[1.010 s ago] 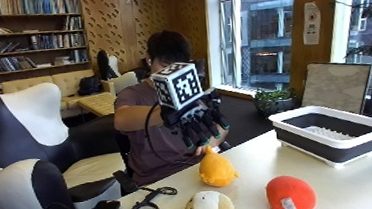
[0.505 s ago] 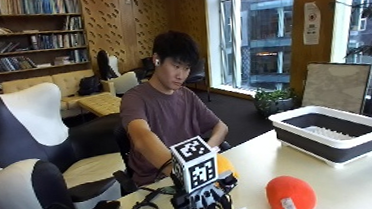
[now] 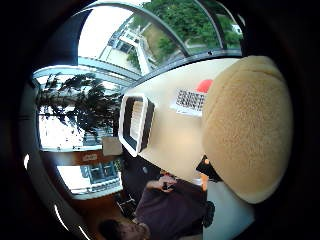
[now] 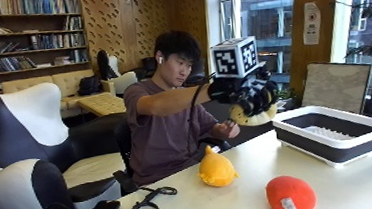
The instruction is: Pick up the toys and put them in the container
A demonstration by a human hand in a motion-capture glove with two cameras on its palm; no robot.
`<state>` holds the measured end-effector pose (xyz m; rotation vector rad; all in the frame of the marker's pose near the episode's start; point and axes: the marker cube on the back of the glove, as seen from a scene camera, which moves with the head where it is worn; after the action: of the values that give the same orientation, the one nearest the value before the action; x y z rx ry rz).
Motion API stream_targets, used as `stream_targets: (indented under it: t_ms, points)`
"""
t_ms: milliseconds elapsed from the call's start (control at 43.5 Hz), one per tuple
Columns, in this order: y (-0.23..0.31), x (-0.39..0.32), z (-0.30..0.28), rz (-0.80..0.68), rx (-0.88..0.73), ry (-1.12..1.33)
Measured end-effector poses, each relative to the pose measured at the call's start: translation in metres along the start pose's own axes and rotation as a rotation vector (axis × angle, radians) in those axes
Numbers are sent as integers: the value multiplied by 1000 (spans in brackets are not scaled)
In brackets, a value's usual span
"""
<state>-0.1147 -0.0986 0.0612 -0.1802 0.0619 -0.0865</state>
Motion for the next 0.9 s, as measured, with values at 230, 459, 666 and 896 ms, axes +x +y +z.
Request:
stream_targets:
  t_ms: [230, 459, 666, 896]
  points:
    - [-14, -176, -12, -231, 41, 50]
    - [-27, -300, 47, -368, 33, 321]
    - [-17, -355, 77, -438, -61, 164]
    - [-28, -309, 82, -295, -35, 318]
